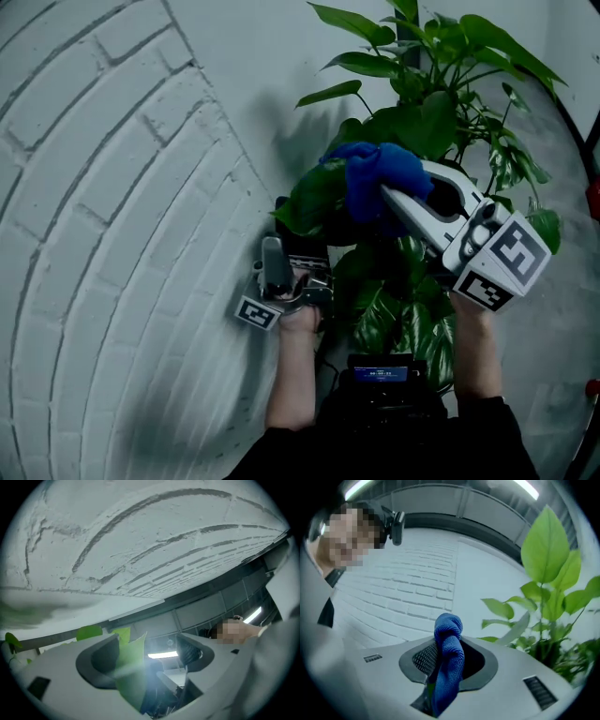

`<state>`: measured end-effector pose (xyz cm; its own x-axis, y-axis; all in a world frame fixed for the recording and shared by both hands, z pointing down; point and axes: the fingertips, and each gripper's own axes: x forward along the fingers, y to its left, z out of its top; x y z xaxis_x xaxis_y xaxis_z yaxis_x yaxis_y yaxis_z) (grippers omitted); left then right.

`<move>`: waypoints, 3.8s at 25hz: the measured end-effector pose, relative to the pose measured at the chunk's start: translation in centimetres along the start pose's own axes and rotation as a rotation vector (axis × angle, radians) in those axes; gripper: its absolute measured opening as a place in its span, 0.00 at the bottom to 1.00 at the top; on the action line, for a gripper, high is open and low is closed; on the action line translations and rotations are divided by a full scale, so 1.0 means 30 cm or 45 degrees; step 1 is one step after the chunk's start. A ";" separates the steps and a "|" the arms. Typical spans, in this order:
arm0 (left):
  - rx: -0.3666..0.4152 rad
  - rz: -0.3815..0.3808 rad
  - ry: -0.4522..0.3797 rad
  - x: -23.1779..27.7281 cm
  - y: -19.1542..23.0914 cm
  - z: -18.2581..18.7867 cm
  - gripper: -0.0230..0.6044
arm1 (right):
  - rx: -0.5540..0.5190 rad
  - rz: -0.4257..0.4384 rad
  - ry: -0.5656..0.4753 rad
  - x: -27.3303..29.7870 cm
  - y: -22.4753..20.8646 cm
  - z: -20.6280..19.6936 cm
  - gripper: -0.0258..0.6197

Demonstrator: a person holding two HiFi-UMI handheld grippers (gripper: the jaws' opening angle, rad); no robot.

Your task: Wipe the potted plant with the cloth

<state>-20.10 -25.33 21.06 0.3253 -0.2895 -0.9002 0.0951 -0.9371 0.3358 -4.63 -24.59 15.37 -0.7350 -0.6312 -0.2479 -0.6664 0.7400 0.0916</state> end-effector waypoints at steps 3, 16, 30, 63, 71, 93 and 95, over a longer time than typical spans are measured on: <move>-0.003 0.006 0.033 0.002 0.037 -0.026 0.67 | -0.186 -0.242 0.119 -0.054 -0.126 -0.027 0.22; 0.018 0.072 -0.208 -0.138 0.140 0.025 0.74 | -0.195 -0.264 0.260 -0.037 -0.210 -0.157 0.22; 0.022 -0.161 0.241 0.082 0.111 -0.206 0.80 | 0.033 -0.068 0.347 0.061 -0.218 -0.293 0.22; 0.047 -0.147 0.075 0.101 0.094 -0.079 0.80 | -0.148 -0.136 0.108 0.074 -0.181 -0.010 0.22; 0.017 -0.218 0.071 0.142 0.057 -0.069 0.80 | -0.013 0.034 0.405 0.245 -0.150 -0.255 0.22; 0.031 -0.226 0.078 0.112 0.004 -0.059 0.80 | -0.190 0.263 0.351 0.295 0.144 -0.217 0.22; 0.025 -0.216 0.075 0.106 0.006 -0.066 0.80 | -0.181 0.297 0.334 0.287 0.162 -0.213 0.22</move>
<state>-17.18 -26.03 18.81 0.3610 -0.1158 -0.9253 0.1351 -0.9753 0.1747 -14.98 -27.91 19.85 -0.8638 -0.5015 0.0489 -0.4749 0.8427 0.2538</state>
